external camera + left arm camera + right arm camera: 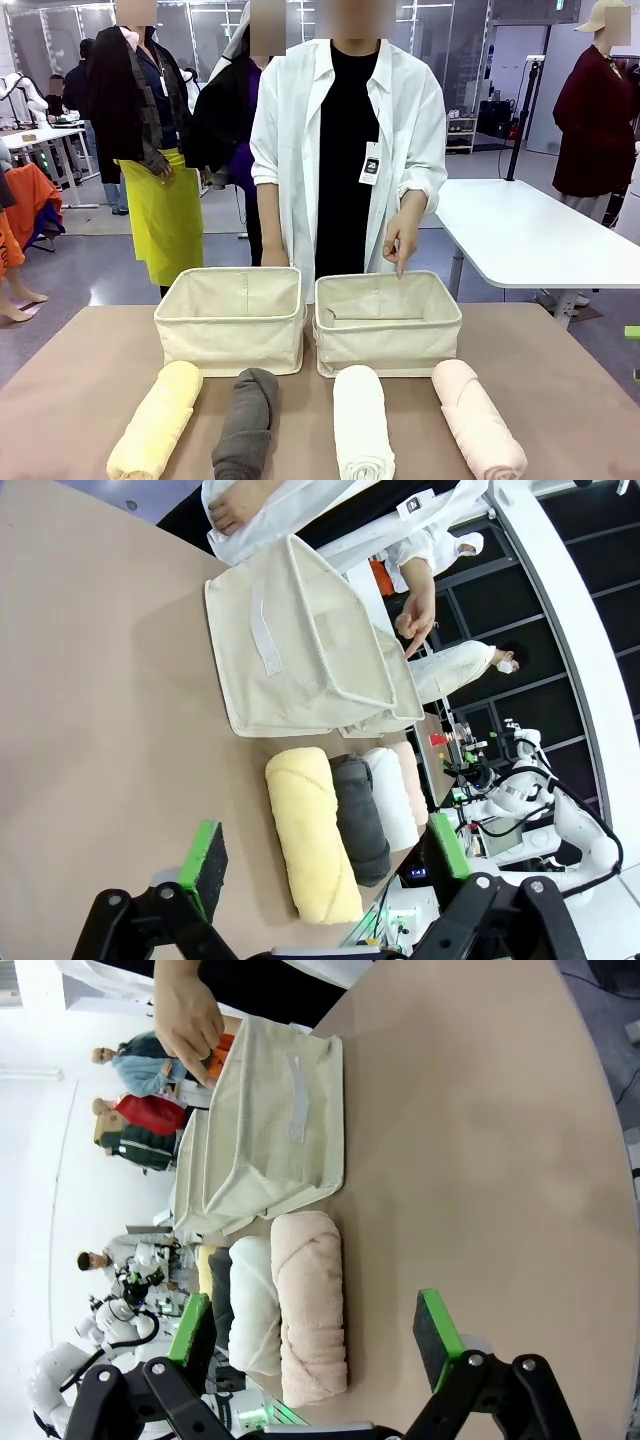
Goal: Divide the towels into two baskets.
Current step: Pick up one hotel-folded towel and place it in the Fabric basket indicated by the person.
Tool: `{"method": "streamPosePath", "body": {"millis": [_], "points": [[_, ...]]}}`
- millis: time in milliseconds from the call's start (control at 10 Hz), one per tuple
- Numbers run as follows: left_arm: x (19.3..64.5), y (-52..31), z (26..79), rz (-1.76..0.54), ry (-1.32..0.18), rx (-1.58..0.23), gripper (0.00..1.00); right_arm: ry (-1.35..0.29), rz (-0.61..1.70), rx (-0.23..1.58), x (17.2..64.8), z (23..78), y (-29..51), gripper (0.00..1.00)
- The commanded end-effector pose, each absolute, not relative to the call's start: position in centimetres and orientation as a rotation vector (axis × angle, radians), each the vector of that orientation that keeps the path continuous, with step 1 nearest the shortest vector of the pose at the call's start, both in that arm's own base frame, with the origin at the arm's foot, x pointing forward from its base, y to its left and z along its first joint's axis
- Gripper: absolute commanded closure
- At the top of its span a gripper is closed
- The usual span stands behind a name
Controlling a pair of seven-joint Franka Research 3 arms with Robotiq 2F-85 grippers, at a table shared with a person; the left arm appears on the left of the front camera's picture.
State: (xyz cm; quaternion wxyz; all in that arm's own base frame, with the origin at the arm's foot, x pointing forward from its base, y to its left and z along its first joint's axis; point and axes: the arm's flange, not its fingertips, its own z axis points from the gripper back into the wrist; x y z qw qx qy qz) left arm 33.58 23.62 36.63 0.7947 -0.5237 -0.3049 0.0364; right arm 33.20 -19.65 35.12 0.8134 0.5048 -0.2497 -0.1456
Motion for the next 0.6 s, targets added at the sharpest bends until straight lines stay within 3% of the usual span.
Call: {"method": "streamPosePath", "body": {"millis": [0,500], "points": [[33.5,23.7,36.7,0.081,-0.661,-1.129,0.0,-0.487,-0.212,0.962,34.0,38.3,-17.0,0.0],[33.5,23.7,36.7,0.081,-0.661,-1.129,0.0,-0.309,0.15,0.585,38.6,42.2,-2.4,0.0]]}}
